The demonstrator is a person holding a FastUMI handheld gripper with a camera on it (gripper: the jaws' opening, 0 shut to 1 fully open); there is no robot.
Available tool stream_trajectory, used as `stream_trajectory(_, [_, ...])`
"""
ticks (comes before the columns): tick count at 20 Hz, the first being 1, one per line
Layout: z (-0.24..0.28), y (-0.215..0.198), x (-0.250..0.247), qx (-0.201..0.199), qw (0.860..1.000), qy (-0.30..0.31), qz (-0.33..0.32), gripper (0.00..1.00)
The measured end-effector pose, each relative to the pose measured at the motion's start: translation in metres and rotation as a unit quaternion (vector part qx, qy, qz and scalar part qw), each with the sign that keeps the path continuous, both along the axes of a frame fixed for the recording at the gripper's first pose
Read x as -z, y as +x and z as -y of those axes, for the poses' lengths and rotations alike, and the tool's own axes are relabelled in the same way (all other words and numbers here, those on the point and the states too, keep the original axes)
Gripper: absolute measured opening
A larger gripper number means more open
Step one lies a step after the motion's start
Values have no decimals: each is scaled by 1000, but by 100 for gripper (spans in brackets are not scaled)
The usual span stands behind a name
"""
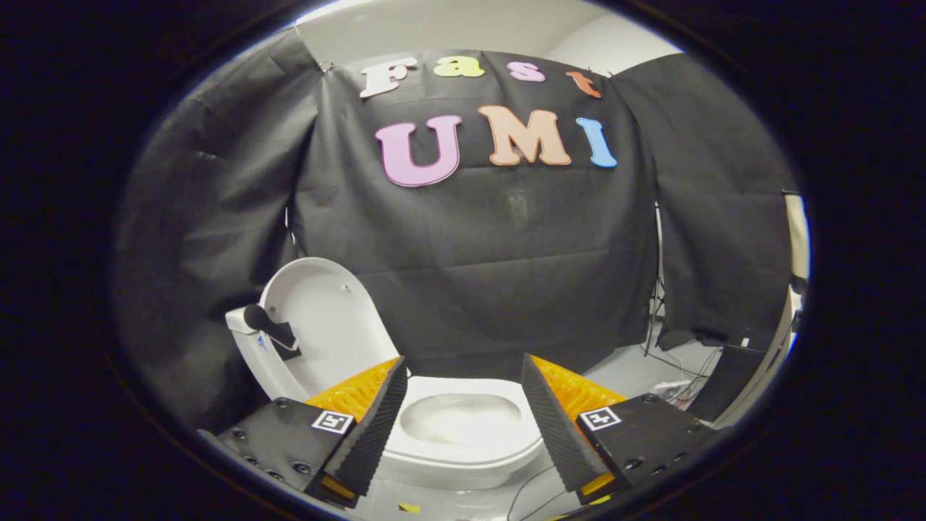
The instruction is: Open the toilet lid.
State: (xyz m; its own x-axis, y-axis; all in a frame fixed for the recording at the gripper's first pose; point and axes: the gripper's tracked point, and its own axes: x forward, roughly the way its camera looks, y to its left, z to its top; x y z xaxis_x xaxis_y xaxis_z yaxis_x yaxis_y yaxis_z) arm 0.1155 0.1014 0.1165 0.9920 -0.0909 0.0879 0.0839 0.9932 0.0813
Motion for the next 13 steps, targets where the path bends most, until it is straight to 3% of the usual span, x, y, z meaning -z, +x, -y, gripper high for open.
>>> stream_trajectory(9, [-6,-2,-3,1,999,-36,-5,98])
stream_trajectory(13, [-15,-4,-1,-14,1000,-25,-6,98])
